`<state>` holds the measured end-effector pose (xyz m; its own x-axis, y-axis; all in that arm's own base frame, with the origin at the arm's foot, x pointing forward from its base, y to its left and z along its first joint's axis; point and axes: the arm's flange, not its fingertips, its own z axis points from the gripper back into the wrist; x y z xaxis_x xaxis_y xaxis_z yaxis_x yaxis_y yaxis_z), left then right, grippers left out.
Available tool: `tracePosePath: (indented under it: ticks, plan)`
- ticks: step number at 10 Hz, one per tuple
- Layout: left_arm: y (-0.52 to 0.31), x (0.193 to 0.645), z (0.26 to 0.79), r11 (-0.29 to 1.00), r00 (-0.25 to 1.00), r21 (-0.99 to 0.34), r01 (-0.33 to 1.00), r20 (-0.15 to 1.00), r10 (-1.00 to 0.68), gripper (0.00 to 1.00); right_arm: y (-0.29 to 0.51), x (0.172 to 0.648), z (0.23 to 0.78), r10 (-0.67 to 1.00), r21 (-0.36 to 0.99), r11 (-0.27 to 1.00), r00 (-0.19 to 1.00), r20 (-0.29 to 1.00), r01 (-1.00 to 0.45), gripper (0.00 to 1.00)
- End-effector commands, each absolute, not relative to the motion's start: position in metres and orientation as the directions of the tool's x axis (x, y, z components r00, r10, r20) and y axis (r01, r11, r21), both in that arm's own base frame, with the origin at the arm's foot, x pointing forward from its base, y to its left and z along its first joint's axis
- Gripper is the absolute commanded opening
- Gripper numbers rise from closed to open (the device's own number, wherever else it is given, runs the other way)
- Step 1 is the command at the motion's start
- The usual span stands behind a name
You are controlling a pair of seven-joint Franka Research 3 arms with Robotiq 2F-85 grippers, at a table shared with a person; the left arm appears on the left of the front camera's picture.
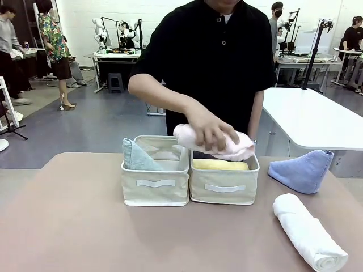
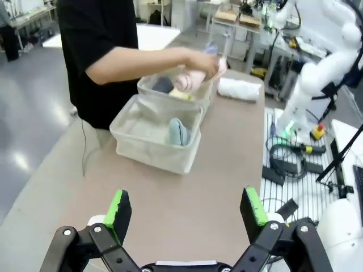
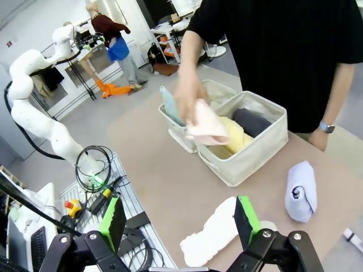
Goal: Sort the towels based on their folding style.
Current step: Pick up another triangle-folded towel from the table and place it in the left Fabric basket.
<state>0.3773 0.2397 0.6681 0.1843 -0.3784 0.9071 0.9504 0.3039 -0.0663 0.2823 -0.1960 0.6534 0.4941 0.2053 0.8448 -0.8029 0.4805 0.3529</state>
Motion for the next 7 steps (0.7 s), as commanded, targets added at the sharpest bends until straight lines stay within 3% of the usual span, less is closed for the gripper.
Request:
tracePosePath:
  ticks: [1,5,6,7]
  plan:
    - [0.273,0.381,0.654,0.255,0.131,-0.047,0.966,0.938,-0.322,1.0,-0.196,0.284,0.655,0.191,0.344,0.464,0.472,0.861,-0.816,1.0]
    - [0.302,0.381,0.619,0.197,0.045,0.021,0.98,0.945,-0.324,1.0,-0.196,0.284,0.655,0.191,0.344,0.464,0.472,0.861,-0.816,1.0]
    - [0.291,0.374,0.618,0.238,0.122,-0.049,0.97,0.945,-0.303,1.0,-0.196,0.284,0.655,0.191,0.344,0.464,0.472,0.861,-0.816,1.0]
    - [0.291,0.374,0.618,0.238,0.122,-0.049,0.97,0.945,-0.303,1.0,-0.196,0.282,0.653,0.206,0.353,0.48,0.494,0.845,-0.803,1.0]
